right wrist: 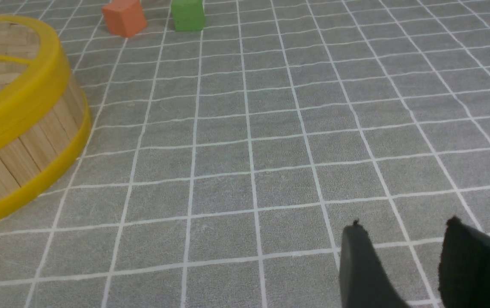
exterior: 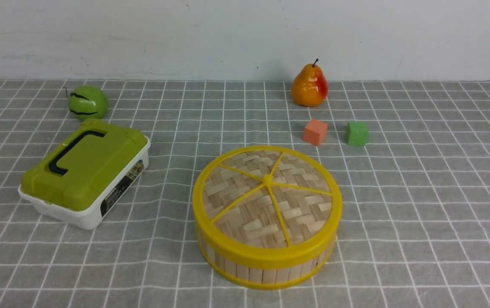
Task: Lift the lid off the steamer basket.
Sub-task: Use the right arm to lift the lid of the steamer
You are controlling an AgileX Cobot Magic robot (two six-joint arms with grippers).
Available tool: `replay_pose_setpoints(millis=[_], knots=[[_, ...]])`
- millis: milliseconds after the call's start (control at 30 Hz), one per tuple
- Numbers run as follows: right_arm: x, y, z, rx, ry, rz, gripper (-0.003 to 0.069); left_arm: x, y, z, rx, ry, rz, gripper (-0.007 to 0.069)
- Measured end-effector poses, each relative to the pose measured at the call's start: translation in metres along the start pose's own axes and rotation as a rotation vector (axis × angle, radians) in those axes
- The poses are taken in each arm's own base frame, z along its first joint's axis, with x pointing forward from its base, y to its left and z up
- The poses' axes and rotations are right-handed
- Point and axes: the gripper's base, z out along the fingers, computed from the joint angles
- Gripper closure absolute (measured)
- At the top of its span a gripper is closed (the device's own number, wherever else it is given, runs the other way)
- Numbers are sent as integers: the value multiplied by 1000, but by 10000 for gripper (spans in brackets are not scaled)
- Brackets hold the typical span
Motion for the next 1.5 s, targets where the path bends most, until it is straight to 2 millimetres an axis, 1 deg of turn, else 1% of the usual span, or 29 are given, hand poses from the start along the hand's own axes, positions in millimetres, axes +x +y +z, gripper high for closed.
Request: replay_pose_setpoints(millis=[33, 100, 133, 167, 200, 267, 300, 333, 367, 467, 600, 767, 833, 900, 933, 1000, 1033, 1100, 1133, 1167, 1233, 1267, 1300, 1333, 1400, 1433, 1467, 1500], knots=[[0, 0, 0, -4, 1, 12, 418, 0, 0, 0, 0, 0, 0, 386], [0, 3, 0, -29, 6, 111, 418, 0, 0, 0, 0, 0, 0, 386], [1, 5, 0, -49, 11, 197, 418, 0, 0, 0, 0, 0, 0, 386], [1, 5, 0, -54, 12, 216, 418, 0, 0, 0, 0, 0, 0, 386], [1, 9, 0, -97, 28, 417, 418, 0, 0, 0, 0, 0, 0, 386], [1, 14, -1, -146, 57, 663, 418, 0, 0, 0, 0, 0, 0, 386], [1, 14, -1, -150, 61, 687, 418, 0, 0, 0, 0, 0, 0, 386], [1, 17, -1, -180, 84, 846, 418, 0, 0, 0, 0, 0, 0, 386], [1, 19, -2, -199, 101, 957, 418, 0, 0, 0, 0, 0, 0, 386], [1, 21, -2, -216, 119, 1070, 418, 0, 0, 0, 0, 0, 0, 386], [1, 21, -2, -212, 117, 1071, 418, 0, 0, 0, 0, 0, 0, 386], [1, 18, -1, -191, 96, 1009, 418, 0, 0, 0, 0, 0, 0, 386], [1, 18, -1, -190, 89, 949, 418, 0, 0, 0, 0, 0, 0, 386], [0, 19, -2, -196, 87, 834, 420, 0, 0, 0, 0, 0, 0, 386], [0, 19, -2, -196, 90, 832, 421, 0, 0, 0, 0, 0, 0, 386], [-12, 23, -9, -226, 80, 683, 448, 0, 0, 0, 0, 0, 0, 386], [-24, 25, -14, -242, 54, 614, 471, 0, 0, 0, 0, 0, 0, 386], [-57, 31, -25, -259, 7, 443, 548, 0, 0, 0, 0, 0, 0, 386], [-57, 31, -24, -254, 14, 428, 557, 0, 0, 0, 0, 0, 0, 386], [-83, 36, -31, -258, 10, 305, 616, 0, 0, 0, 0, 0, 0, 386], [-117, 43, -33, -253, 58, 139, 664, 0, 0, 0, 0, 0, 0, 386], [-120, 44, -33, -253, 65, 123, 666, 0, 0, 0, 0, 0, 0, 386], [-146, 49, -29, -256, 136, 6, 678, 0, 0, 0, 0, 0, 0, 386], [-160, 53, -24, -264, 189, -64, 680, 0, 0, 0, 0, 0, 0, 386], [-183, 59, -12, -295, 292, -194, 681, 0, 0, 0, 0, 0, 0, 386], [-191, 62, -2, -313, 358, -239, 681, 0, 0, 0, 0, 0, 0, 386], [-198, 64, 4, -329, 395, -268, 681, 0, 0, 0, 0, 0, 0, 386], [-217, 71, 19, -386, 498, -334, 680, 0, 0, 0, 0, 0, 0, 386]])
